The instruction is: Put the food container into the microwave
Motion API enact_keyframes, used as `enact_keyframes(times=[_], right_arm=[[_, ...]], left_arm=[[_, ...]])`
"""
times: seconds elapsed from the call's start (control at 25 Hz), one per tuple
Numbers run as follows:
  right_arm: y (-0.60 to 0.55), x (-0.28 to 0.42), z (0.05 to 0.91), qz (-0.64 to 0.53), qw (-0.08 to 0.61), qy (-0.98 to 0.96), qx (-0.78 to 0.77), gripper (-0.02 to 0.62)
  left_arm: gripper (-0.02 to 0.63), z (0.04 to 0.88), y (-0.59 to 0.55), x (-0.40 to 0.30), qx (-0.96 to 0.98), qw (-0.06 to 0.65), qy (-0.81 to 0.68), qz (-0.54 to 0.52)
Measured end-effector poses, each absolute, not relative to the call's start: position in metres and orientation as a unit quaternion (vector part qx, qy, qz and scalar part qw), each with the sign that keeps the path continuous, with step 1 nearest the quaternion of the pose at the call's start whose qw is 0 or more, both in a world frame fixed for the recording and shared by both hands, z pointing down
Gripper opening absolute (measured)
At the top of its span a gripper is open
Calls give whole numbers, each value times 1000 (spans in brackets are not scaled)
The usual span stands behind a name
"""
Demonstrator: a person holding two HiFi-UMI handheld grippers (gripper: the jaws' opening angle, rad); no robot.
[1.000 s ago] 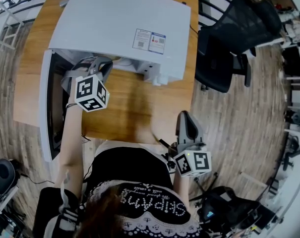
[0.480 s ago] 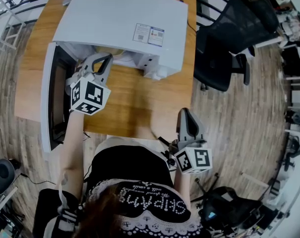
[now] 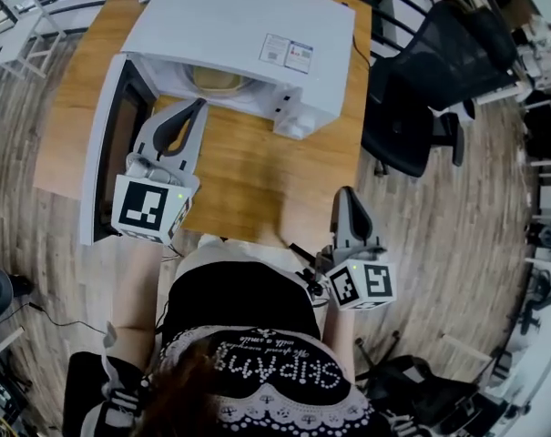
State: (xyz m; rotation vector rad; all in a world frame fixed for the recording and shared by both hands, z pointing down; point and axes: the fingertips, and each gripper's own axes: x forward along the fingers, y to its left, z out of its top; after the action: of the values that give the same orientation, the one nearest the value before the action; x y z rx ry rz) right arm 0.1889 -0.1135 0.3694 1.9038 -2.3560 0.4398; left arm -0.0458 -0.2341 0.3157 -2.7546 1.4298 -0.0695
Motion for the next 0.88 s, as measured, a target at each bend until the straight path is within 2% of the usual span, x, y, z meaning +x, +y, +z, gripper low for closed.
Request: enact_keyframes(times=[0.24,0.44,0.88], right_arm=[[-116,185,357,128,29,-786,605,40],[-113,191,345,119,24,-792,598,40],[-106,205,344,106,41,-799,591,40]], left_arm=[[29,283,-193,-64,-874,17,485,23],[29,278,-164,-80,-860,30,509,13],[29,297,-111,-99,-832,10,554,-8]])
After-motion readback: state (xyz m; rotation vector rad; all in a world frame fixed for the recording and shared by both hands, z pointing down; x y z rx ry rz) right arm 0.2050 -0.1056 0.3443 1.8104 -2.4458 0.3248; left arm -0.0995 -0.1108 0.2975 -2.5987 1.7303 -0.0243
